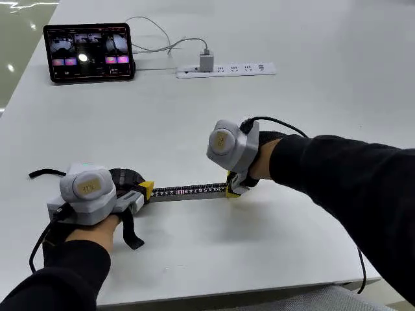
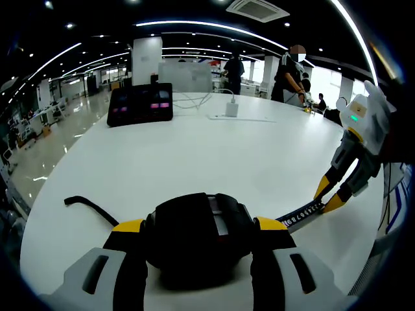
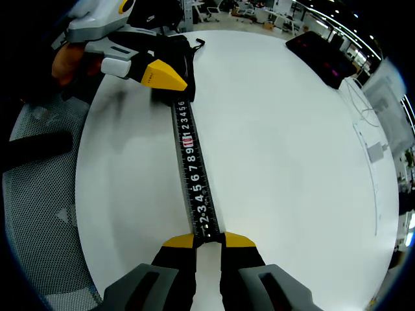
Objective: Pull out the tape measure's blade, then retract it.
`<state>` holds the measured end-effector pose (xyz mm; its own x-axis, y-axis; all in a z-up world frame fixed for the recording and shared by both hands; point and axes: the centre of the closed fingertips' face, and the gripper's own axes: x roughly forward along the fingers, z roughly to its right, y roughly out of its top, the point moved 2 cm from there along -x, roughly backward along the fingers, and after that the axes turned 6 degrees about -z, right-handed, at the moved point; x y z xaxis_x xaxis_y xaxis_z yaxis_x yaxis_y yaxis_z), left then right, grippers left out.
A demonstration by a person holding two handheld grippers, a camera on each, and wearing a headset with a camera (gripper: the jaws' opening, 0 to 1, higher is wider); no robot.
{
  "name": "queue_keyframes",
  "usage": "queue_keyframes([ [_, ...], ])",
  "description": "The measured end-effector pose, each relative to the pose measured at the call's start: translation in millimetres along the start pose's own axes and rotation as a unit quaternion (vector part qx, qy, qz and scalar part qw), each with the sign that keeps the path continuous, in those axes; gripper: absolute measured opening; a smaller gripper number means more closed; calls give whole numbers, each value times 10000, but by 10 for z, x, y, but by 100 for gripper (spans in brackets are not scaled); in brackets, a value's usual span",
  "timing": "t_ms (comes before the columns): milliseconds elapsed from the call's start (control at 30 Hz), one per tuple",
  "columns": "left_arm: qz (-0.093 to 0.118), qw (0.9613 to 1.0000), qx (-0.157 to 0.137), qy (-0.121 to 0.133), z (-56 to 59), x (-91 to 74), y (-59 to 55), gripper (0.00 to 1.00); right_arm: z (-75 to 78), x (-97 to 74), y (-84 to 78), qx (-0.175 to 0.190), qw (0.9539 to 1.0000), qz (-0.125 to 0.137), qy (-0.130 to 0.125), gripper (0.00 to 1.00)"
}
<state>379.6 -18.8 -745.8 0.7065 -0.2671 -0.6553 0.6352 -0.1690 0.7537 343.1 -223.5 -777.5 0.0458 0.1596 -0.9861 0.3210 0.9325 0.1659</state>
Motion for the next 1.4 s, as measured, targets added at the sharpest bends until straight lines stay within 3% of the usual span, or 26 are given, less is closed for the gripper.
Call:
queue_keyframes([
  [1400, -40, 10000, -37, -52, -2, 3, -6, 60, -18, 39, 184, -136, 9999, 53, 30, 9],
])
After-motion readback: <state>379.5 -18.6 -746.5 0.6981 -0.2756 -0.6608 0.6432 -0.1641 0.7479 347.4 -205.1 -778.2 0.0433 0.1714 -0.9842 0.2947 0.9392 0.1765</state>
